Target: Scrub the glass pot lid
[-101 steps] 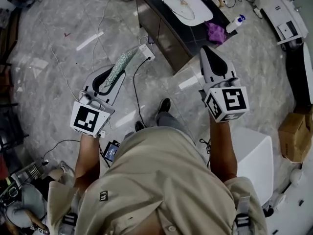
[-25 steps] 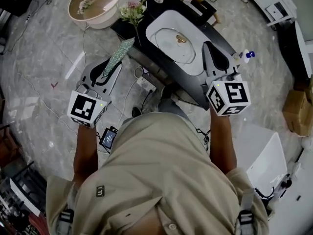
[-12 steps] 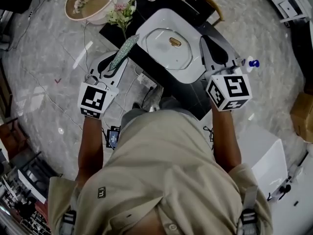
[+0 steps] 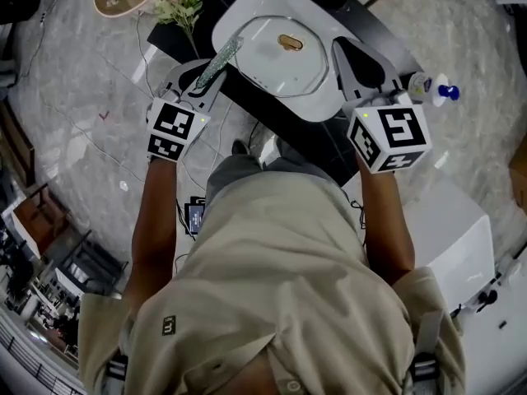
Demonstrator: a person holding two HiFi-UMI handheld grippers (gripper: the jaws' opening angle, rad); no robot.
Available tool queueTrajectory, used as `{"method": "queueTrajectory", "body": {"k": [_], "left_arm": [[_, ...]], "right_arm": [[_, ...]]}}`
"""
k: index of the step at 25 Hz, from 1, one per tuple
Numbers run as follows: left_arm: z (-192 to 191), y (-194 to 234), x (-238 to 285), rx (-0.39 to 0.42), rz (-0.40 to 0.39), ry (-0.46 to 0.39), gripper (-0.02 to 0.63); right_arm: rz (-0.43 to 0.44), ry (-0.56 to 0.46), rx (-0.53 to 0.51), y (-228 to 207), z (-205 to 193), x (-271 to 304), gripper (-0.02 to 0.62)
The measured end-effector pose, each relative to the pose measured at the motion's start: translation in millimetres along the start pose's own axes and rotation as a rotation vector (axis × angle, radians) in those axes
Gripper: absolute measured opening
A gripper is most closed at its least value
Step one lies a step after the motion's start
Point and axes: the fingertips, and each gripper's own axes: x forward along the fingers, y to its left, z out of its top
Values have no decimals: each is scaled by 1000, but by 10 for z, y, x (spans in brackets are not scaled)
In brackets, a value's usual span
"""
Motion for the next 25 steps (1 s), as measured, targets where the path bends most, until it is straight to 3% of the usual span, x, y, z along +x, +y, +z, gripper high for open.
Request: {"method": "queueTrajectory", "body": {"k": [9,17,25], "left_arm": [[-604,-10,932,53,-45,249,100],[-918,-112,1374,171,-80,423,100],[-901,-548,1628,255,-190,468,100]], "right_arm": [[-13,88,121,-309,-660,167,28],[-22,119,177,-484,-946,243,28],[-43,127,213,-643,-1073,247,28]]}}
